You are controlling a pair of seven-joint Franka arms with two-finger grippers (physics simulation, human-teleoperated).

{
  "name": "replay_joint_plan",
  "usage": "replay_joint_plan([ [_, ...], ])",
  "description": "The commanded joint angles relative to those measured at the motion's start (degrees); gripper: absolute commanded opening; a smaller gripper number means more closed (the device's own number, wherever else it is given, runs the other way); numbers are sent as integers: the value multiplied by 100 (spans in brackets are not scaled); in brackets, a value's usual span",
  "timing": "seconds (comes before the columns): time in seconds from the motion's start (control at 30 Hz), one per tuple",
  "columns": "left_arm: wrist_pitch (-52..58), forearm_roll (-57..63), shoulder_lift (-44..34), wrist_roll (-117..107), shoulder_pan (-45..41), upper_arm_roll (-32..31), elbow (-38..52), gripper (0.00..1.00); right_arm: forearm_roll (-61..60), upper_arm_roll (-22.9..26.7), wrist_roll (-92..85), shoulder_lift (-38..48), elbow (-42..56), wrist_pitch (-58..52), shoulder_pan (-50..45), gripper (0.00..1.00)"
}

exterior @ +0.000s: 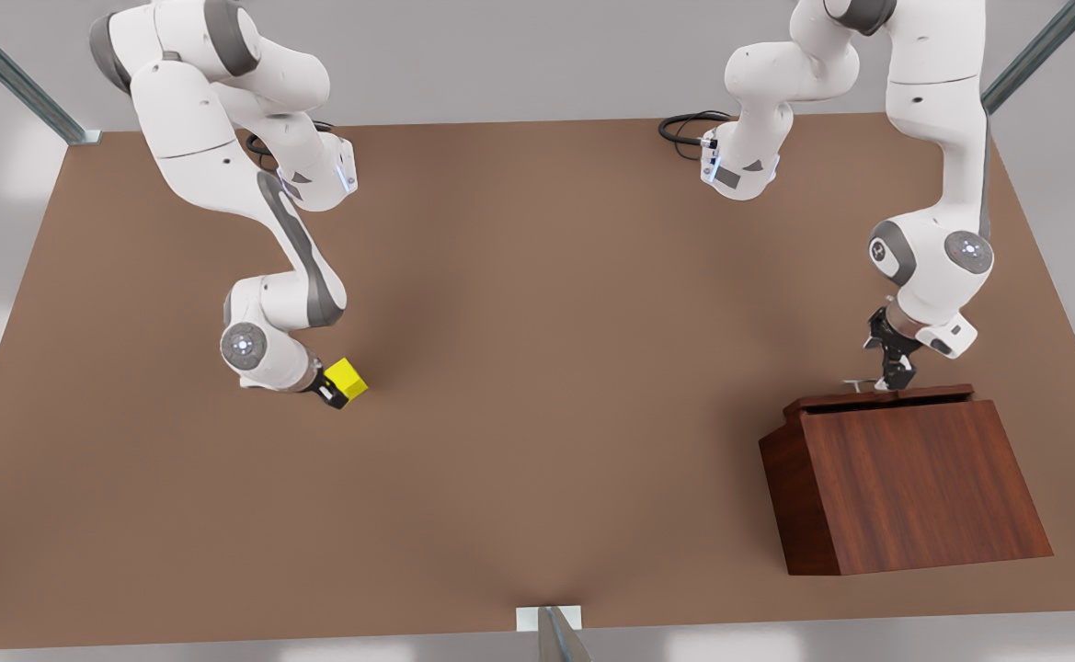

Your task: Open the drawer with left arm, place the square in the middle with right arm, and place the square in the drawer with left arm

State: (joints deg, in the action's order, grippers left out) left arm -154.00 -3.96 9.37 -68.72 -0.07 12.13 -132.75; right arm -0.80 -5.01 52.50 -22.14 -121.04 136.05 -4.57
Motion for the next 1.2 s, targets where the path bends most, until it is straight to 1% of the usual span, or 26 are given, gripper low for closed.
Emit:
replay_joint_plan([
  [0.0,19,9,-5,-1,-2,0,-6,100,9,0,5,-1,1,0,0,100],
  [0.37,388,18,-260,-1,-11,0,-14,100,132,-9,5,-344,133,79,17,100],
  [0.47,520,18,-269,-1,-11,0,-14,100,132,-9,-83,-449,106,404,53,100],
  [0.53,599,18,-295,-1,-11,0,-14,100,132,-9,-100,-520,36,536,53,98],
  [0.67,836,18,-348,-1,-11,0,-14,100,132,-9,-100,-467,36,501,0,97],
  [0.9,1188,18,-497,52,-11,0,-32,100,141,26,-293,-441,124,694,202,98],
  [1.07,1346,26,-559,69,-11,9,-102,100,141,9,-250,-300,-245,659,114,98],
  [1.17,1495,44,-691,69,-11,27,-120,100,132,-9,-179,-309,-263,686,114,98],
])
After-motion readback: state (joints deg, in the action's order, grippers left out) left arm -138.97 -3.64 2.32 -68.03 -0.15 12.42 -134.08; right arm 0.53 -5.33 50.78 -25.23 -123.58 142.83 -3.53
